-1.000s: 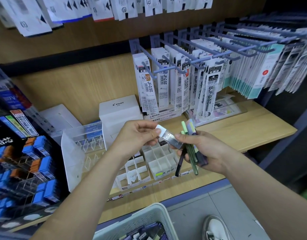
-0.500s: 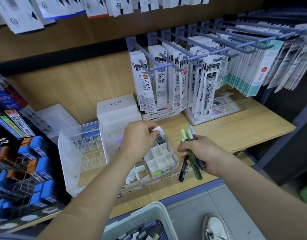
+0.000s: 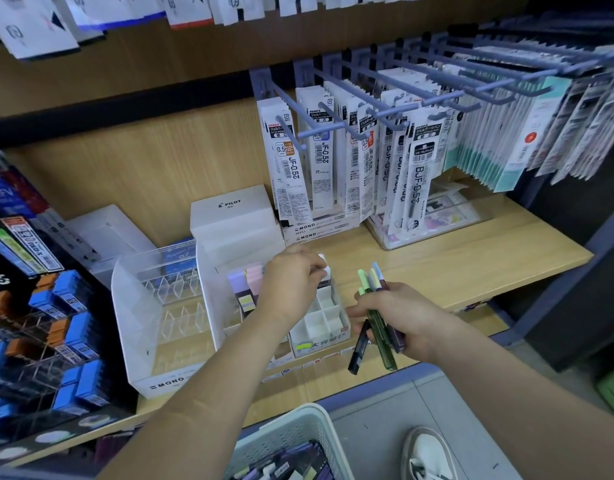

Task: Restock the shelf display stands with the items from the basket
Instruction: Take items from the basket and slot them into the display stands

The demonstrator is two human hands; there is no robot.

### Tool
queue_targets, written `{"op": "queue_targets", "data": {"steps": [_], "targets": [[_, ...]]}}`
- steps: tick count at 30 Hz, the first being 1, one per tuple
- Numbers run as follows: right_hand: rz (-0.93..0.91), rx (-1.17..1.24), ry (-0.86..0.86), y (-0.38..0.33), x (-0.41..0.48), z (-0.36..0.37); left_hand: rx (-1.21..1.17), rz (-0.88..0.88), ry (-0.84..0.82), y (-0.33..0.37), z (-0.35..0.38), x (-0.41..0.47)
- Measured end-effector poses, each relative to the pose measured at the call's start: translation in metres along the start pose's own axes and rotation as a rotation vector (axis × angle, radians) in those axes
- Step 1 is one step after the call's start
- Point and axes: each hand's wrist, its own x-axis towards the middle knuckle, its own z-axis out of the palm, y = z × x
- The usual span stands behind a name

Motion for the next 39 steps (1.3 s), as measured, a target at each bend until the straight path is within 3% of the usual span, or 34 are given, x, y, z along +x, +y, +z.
{"op": "queue_targets", "data": {"steps": [4, 8, 10, 12, 14, 22, 29, 34, 39], "targets": [[-0.004, 0.043, 0.022, -0.001, -0.002, -0.001, 0.037, -0.008, -0.028, -0.001, 0.0, 0.0], [-0.043, 0.317, 0.077, -0.008, -0.002, -0.005, 0.02, -0.062, -0.008, 0.005, -0.01, -0.005], [-0.047, 0.503, 0.054, -0.014, -0.003, -0.005, -0.191, -0.166, -0.02, 0.017, -0.023, -0.016], [-0.045, 0.635, 0.027, -0.018, -0.004, -0.003, -0.531, -0.305, -0.197, 0.03, -0.035, -0.031], [-0.049, 0.68, -0.001, -0.02, -0.005, 0.0, -0.685, -0.34, -0.363, 0.04, -0.043, -0.045], [-0.101, 0.497, -0.045, -0.024, -0.012, 0.005, -0.957, -0.456, -0.299, 0.037, -0.047, -0.059], [-0.169, 0.348, -0.091, -0.028, -0.018, 0.011, -0.903, -0.512, -0.236, 0.023, -0.051, -0.058], [-0.163, 0.198, -0.141, -0.027, -0.018, 0.022, -1.085, -0.521, -0.15, 0.009, -0.079, -0.051], [-0.184, 0.087, -0.193, -0.029, -0.019, 0.053, -0.866, -0.389, -0.098, -0.013, -0.121, -0.05]]}}
